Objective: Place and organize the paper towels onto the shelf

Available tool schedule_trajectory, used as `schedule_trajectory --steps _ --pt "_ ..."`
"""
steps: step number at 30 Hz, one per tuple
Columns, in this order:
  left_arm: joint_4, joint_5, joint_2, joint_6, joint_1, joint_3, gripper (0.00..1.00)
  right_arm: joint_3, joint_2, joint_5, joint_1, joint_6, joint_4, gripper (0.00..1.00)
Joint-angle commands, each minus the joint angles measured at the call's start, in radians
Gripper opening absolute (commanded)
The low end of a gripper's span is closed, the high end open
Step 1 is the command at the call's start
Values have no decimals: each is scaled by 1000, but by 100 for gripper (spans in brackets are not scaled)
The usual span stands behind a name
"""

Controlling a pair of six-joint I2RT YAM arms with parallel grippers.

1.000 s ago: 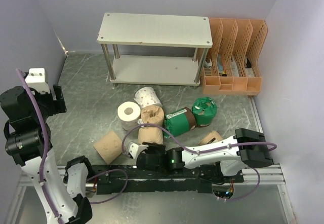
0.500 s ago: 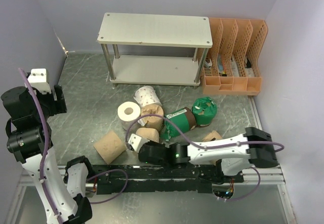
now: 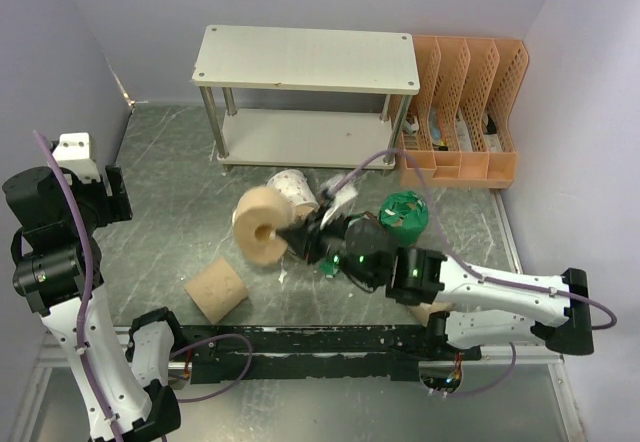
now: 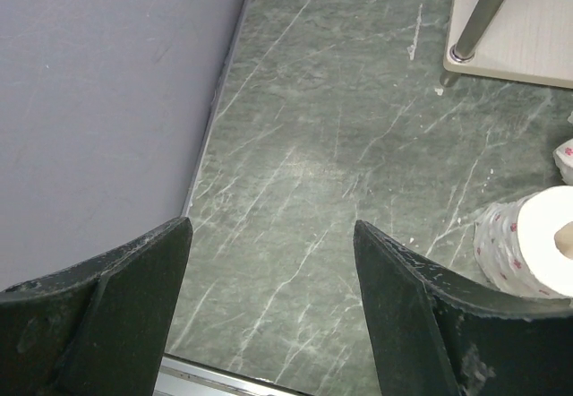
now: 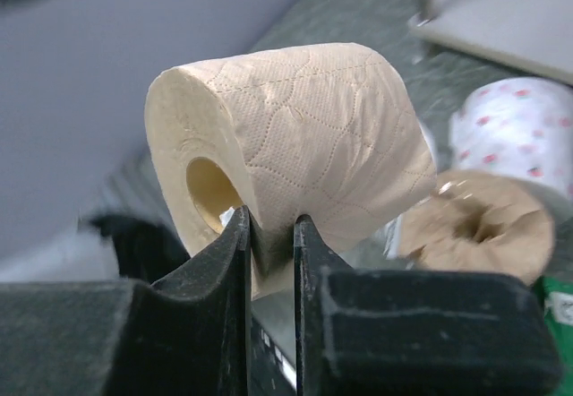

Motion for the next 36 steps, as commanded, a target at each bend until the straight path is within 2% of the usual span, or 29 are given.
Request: schedule_trajectory --steps 1,6,10,13,17,23,29,36 --pt "2 20 5 -31 -2 27 84 49 -25 65 -225 251 161 0" --pt "-11 29 6 -36 -1 30 84 22 6 -20 -561 391 321 0" --pt "-19 14 3 -12 -1 18 84 -9 115 -250 -856 607 418 0" --pt "-34 7 2 15 -1 12 84 -85 212 -396 -1016 794 588 0" --pt "-37 -8 -10 39 0 6 84 -93 325 -447 -1072 875 661 0" --pt "-29 -40 -25 64 -1 -9 84 -120 369 -438 -1072 895 704 0" --pt "-25 -30 -22 49 -1 -25 84 -61 400 -327 -1090 801 634 0" --pt "-7 -42 -23 32 -1 -42 83 59 510 -202 -1095 817 450 0"
